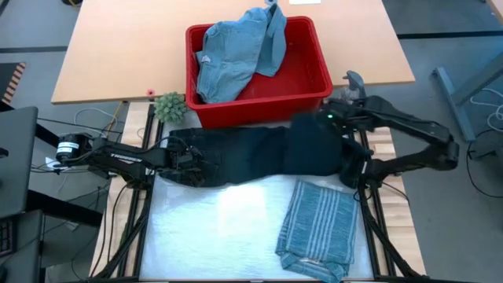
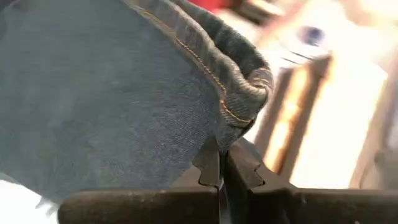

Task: Fold Laundry from Bin
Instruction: Fold the blue denim pants

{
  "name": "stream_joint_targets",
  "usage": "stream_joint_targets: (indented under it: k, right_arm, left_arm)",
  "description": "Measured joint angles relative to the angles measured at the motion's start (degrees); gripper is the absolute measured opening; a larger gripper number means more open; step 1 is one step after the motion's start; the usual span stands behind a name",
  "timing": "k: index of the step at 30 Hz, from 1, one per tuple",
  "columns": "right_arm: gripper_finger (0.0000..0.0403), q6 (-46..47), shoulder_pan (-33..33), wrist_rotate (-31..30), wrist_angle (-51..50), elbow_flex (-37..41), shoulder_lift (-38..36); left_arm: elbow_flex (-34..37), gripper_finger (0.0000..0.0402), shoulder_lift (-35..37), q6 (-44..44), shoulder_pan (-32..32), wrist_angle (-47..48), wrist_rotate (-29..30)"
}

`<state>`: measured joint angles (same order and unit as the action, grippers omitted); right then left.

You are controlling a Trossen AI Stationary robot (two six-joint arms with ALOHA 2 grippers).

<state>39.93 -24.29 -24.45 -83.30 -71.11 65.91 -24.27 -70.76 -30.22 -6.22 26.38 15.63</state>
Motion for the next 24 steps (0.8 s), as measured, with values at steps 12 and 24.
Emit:
stream_joint_targets:
  k: [12,24]
  right_arm:
    - [0.0026,22.7,-2.8,-5.6,-6.8,1.5,-7.2]
    - [0.0026,30.0,-9.2,-13.6,-6.7,1.5,-5.2]
  left_arm:
    - [-0.2,0.0066,0.1,-0.7,0.0,2.2,-1.5]
    - [-0.6,0.0066,0.2,-8.3,-1.2,7.9,-0.5]
